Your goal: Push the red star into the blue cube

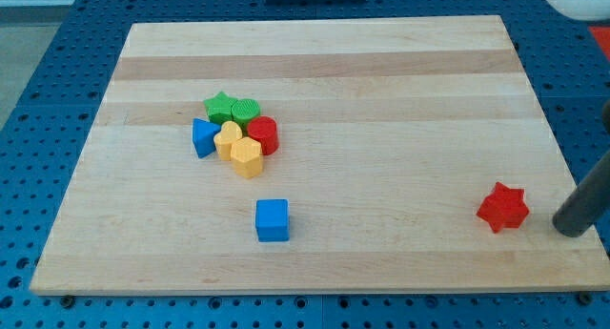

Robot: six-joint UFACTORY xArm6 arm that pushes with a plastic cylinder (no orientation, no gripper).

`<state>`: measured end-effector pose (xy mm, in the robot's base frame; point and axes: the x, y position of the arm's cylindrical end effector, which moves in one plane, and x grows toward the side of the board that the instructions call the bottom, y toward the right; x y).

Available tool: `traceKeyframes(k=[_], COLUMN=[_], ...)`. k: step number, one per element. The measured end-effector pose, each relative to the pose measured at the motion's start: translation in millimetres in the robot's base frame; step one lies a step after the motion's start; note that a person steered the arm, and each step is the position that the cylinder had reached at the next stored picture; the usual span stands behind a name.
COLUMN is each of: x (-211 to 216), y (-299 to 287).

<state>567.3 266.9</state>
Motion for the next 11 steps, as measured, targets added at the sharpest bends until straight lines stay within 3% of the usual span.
traceKeyframes(k=[4, 11], x=[-11.0, -78.3], y=[-56.7, -221.3])
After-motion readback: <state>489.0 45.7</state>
